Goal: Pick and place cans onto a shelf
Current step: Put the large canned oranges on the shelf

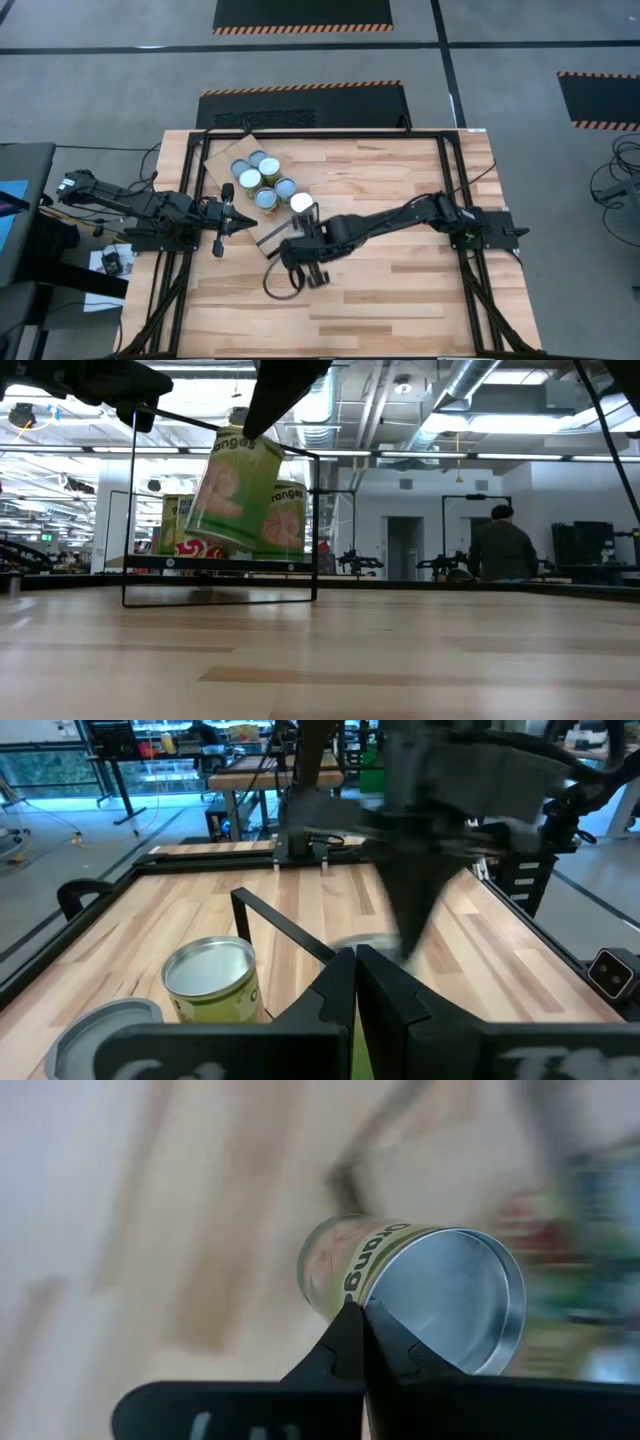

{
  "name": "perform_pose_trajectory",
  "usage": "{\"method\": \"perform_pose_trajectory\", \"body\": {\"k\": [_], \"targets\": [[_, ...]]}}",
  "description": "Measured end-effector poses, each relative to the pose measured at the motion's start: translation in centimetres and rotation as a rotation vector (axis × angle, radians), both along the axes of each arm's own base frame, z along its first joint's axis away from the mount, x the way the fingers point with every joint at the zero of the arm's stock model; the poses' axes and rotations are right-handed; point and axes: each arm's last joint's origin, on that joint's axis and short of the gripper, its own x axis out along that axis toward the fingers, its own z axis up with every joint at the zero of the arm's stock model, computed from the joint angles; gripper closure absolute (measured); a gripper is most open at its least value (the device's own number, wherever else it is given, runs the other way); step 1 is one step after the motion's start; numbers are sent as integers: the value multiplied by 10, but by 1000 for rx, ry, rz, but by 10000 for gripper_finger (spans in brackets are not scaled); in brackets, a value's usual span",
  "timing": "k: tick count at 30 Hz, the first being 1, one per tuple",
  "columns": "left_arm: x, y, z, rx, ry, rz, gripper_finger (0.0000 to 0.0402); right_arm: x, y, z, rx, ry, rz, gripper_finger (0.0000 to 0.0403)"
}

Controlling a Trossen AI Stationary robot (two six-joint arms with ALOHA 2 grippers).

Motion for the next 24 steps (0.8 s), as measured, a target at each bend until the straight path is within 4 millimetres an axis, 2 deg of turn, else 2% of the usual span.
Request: {"method": "perform_pose_trajectory", "body": {"k": [4,6,9,12,15,17,20,24], "targets": [[0,0,0,8,0,-1,398,-10,25,-2,138,75,125,395],[0,0,0,11,-1,-1,398,-15,35,5,174,62,186,395],[0,0,0,10,0,-1,398,-21,44,27,185,-37,246,395],[0,0,0,9,0,-1,397,-32,43,60,159,-172,227,395],[0,0,0,7,-1,3,397,-43,29,90,71,-289,102,395],[0,1,0,13,-3,27,398,-47,13,104,20,-346,26,395],[0,3,-1,10,1,108,398,-42,-13,112,-47,-394,-43,395],[-2,5,-2,2,13,161,398,-34,-51,112,-98,-388,-81,398]]}}
